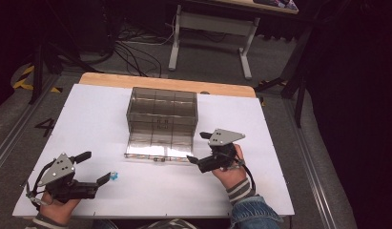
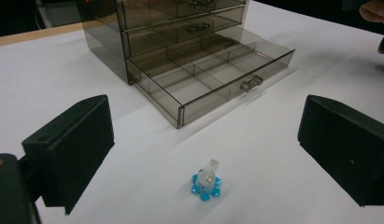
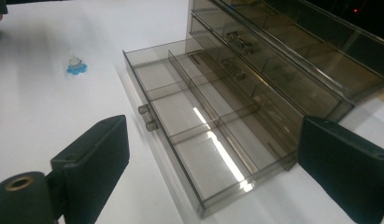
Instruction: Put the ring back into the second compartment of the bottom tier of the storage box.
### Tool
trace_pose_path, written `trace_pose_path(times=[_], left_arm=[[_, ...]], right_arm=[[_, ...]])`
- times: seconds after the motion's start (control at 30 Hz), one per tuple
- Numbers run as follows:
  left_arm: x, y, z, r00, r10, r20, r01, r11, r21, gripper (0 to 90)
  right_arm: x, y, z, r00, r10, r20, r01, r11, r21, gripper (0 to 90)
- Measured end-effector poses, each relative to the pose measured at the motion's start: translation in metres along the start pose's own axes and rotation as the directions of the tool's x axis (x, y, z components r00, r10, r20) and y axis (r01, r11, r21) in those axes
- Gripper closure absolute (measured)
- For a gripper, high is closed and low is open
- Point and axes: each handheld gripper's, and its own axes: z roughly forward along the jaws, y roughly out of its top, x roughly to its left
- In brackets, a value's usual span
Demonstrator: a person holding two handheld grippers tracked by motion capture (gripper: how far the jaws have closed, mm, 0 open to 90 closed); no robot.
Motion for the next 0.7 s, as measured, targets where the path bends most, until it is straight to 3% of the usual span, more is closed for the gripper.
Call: trace_pose_path(times=[0.33,0.5,0.7], left_arm=[[0.000,0.000,0.000,1.0000,0.007,0.006,-0.007,1.0000,0.001,4.1],[0.000,0.000,0.000,0.9999,0.012,0.010,-0.012,0.9999,0.005,3.9],[0.001,0.001,0.000,0.9990,0.000,0.044,0.000,1.0000,-0.005,2.5]], right_arm=[[-0.003,-0.028,-0.016,0.9971,0.072,0.024,-0.072,0.9973,0.011,2.3],[-0.004,-0.047,-0.026,0.9919,0.121,0.037,-0.121,0.9926,-0.013,0.5],[-0.004,-0.069,-0.032,0.9864,0.156,0.053,-0.155,0.9878,-0.017,0.5]])
